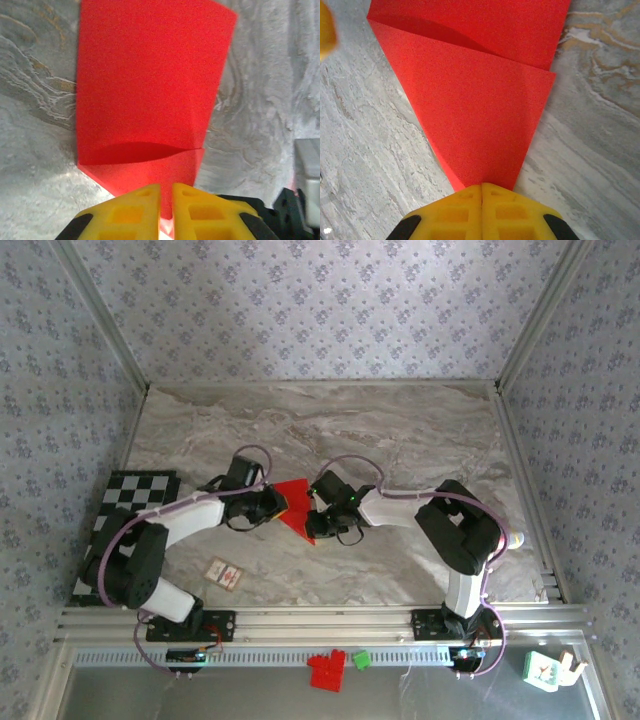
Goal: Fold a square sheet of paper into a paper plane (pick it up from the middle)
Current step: Third fold the triangle at the center of the table.
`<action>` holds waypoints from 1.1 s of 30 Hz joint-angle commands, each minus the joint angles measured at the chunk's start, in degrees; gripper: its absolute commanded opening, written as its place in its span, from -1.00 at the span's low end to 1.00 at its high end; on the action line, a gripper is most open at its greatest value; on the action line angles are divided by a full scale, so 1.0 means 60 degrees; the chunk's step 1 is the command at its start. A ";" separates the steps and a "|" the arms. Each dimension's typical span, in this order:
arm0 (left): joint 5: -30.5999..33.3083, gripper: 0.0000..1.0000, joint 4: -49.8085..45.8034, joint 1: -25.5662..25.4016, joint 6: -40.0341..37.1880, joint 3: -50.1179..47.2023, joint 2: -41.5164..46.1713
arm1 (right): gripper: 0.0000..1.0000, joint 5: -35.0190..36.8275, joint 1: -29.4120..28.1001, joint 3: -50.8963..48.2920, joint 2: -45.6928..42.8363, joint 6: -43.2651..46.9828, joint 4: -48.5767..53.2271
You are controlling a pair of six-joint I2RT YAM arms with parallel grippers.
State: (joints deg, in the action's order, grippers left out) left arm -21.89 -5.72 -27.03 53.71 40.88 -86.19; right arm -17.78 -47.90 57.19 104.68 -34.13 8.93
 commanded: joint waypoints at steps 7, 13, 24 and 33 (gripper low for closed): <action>0.0120 -0.76 -0.0119 -0.0095 0.0006 0.0278 -0.0832 | -0.85 -0.0007 0.0190 -0.0391 -0.0087 -0.0215 0.0602; 0.0569 -0.81 -0.0661 -0.0084 -0.0031 0.0331 -0.1099 | -0.82 -0.0092 0.0205 -0.0195 -0.0467 0.0089 0.0578; 0.0846 -0.89 -0.1211 -0.0095 -0.0017 0.0421 -0.1497 | -0.82 -0.0734 0.0121 0.0884 0.0026 0.0655 0.0377; 0.0996 -0.91 -0.1608 -0.0092 0.0080 0.0461 -0.1673 | -0.90 -0.1244 0.0042 0.1660 0.1054 0.0593 0.0173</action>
State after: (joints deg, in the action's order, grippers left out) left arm -19.66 -9.69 -27.14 54.11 44.12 -93.58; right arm -23.53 -47.40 65.54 109.38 -31.05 10.00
